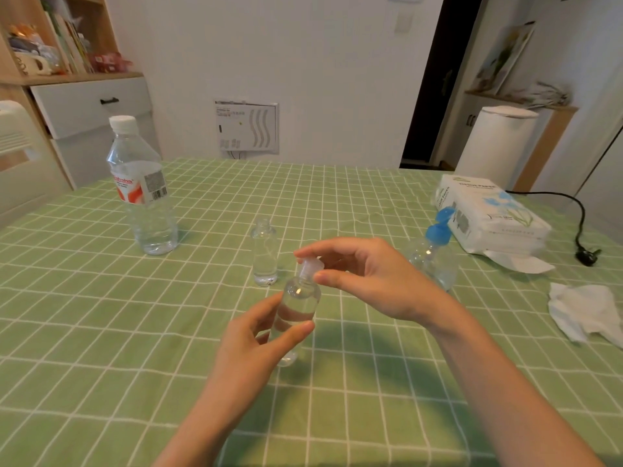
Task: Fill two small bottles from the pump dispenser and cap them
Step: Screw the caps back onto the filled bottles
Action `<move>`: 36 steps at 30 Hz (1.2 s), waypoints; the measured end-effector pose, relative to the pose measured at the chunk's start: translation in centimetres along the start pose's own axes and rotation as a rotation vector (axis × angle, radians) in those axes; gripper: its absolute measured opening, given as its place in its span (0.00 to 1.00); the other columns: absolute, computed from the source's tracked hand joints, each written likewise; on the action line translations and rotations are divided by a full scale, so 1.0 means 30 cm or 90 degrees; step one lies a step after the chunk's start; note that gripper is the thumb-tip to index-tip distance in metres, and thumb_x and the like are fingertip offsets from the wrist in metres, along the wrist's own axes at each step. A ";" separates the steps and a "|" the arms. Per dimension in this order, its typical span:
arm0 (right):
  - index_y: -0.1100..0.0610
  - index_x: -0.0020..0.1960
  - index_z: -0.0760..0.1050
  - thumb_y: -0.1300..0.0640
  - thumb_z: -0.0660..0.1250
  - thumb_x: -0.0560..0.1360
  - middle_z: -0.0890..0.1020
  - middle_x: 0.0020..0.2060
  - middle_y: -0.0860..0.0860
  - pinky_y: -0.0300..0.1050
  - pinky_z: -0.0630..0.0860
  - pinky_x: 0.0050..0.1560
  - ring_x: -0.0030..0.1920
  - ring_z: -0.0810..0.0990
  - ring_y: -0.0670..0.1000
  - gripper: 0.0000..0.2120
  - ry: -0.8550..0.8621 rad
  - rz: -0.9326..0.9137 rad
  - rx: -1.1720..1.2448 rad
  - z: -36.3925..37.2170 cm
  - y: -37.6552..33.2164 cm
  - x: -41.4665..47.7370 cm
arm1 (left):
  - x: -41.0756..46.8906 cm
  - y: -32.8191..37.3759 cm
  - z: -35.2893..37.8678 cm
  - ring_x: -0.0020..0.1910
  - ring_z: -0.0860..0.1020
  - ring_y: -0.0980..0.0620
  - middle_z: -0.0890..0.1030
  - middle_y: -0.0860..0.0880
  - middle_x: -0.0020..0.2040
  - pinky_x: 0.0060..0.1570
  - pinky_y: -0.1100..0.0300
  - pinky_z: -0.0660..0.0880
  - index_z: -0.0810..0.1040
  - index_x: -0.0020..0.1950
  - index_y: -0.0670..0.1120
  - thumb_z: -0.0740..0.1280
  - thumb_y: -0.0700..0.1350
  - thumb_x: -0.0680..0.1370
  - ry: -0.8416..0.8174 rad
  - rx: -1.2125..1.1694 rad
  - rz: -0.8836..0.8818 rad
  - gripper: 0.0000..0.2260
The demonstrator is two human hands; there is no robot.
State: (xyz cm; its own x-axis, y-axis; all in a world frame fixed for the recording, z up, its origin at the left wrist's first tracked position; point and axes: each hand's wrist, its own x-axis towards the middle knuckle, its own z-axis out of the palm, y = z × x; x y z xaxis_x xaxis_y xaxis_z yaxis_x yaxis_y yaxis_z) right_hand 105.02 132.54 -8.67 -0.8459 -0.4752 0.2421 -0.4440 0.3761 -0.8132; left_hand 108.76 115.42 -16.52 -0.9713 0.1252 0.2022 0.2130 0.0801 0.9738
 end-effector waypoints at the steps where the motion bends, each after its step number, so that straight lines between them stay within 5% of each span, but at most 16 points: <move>1: 0.45 0.56 0.77 0.64 0.68 0.75 0.83 0.53 0.48 0.42 0.77 0.59 0.54 0.81 0.47 0.16 -0.010 -0.001 -0.018 -0.004 -0.005 0.003 | 0.000 0.002 -0.001 0.46 0.81 0.57 0.85 0.55 0.45 0.40 0.69 0.74 0.80 0.49 0.65 0.71 0.56 0.63 -0.002 0.002 -0.001 0.15; 8: 0.51 0.57 0.80 0.63 0.70 0.74 0.84 0.50 0.50 0.38 0.77 0.56 0.50 0.82 0.46 0.14 -0.053 0.018 -0.085 -0.029 -0.024 0.027 | 0.000 0.013 -0.015 0.46 0.81 0.57 0.85 0.54 0.45 0.46 0.61 0.72 0.79 0.51 0.64 0.71 0.54 0.64 -0.011 0.015 -0.008 0.17; 12: 0.52 0.46 0.81 0.53 0.75 0.69 0.84 0.41 0.48 0.35 0.77 0.46 0.40 0.80 0.42 0.08 -0.017 0.039 -0.125 -0.025 -0.025 0.042 | -0.003 0.018 -0.009 0.46 0.81 0.57 0.85 0.55 0.45 0.47 0.61 0.73 0.79 0.50 0.65 0.71 0.53 0.64 -0.006 0.025 -0.006 0.16; 18: 0.52 0.32 0.70 0.33 0.69 0.64 0.74 0.26 0.44 0.38 0.71 0.32 0.28 0.70 0.43 0.22 0.057 0.039 -0.309 0.004 -0.017 0.061 | -0.004 0.014 -0.003 0.46 0.80 0.57 0.85 0.54 0.45 0.47 0.60 0.72 0.79 0.49 0.66 0.71 0.55 0.63 -0.002 0.024 -0.020 0.15; 21: 0.50 0.42 0.76 0.28 0.64 0.61 0.79 0.33 0.44 0.40 0.76 0.38 0.34 0.77 0.43 0.26 0.033 0.074 -0.278 -0.004 -0.017 0.051 | -0.002 0.009 -0.003 0.47 0.80 0.58 0.85 0.55 0.46 0.47 0.60 0.72 0.79 0.50 0.66 0.71 0.55 0.63 0.004 0.023 -0.024 0.16; 24: 0.44 0.61 0.75 0.40 0.69 0.69 0.82 0.48 0.45 0.39 0.78 0.51 0.48 0.81 0.42 0.22 -0.032 0.070 -0.111 -0.026 -0.011 0.029 | 0.002 0.008 -0.002 0.47 0.80 0.60 0.85 0.56 0.46 0.47 0.60 0.71 0.79 0.50 0.66 0.72 0.54 0.63 0.005 0.021 -0.026 0.16; 27: 0.47 0.57 0.79 0.55 0.70 0.74 0.84 0.49 0.46 0.39 0.78 0.53 0.48 0.82 0.43 0.12 -0.026 0.017 -0.080 -0.036 -0.010 0.017 | 0.006 0.005 0.001 0.46 0.80 0.59 0.85 0.55 0.45 0.47 0.60 0.71 0.79 0.51 0.65 0.72 0.55 0.63 0.009 0.023 -0.022 0.17; 30: 0.52 0.45 0.83 0.52 0.74 0.70 0.85 0.37 0.46 0.34 0.78 0.43 0.38 0.81 0.40 0.06 0.042 0.022 -0.126 -0.020 -0.010 0.030 | 0.007 -0.003 0.008 0.47 0.80 0.56 0.84 0.53 0.45 0.48 0.60 0.71 0.79 0.52 0.64 0.72 0.56 0.63 0.005 0.032 -0.023 0.18; 32: 0.54 0.41 0.82 0.44 0.74 0.67 0.82 0.33 0.45 0.32 0.74 0.36 0.32 0.77 0.39 0.13 0.069 0.034 -0.221 -0.009 -0.005 0.044 | 0.007 -0.008 0.010 0.48 0.80 0.56 0.84 0.54 0.46 0.49 0.59 0.71 0.79 0.52 0.65 0.71 0.58 0.62 0.000 0.040 -0.027 0.18; 36: 0.48 0.59 0.78 0.44 0.71 0.70 0.82 0.45 0.42 0.35 0.77 0.46 0.43 0.80 0.39 0.19 0.017 0.037 -0.202 -0.026 -0.008 0.030 | 0.013 -0.007 0.006 0.47 0.80 0.56 0.84 0.54 0.46 0.49 0.58 0.71 0.80 0.50 0.64 0.71 0.57 0.62 0.012 0.039 -0.028 0.17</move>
State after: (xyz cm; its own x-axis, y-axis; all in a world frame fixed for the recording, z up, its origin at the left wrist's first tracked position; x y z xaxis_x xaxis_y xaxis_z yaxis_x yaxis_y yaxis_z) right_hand 104.13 132.64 -7.86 -0.8781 -0.4262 0.2174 -0.4611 0.6327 -0.6221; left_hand 108.34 115.63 -16.65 -0.9816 0.1010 0.1623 0.1760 0.1460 0.9735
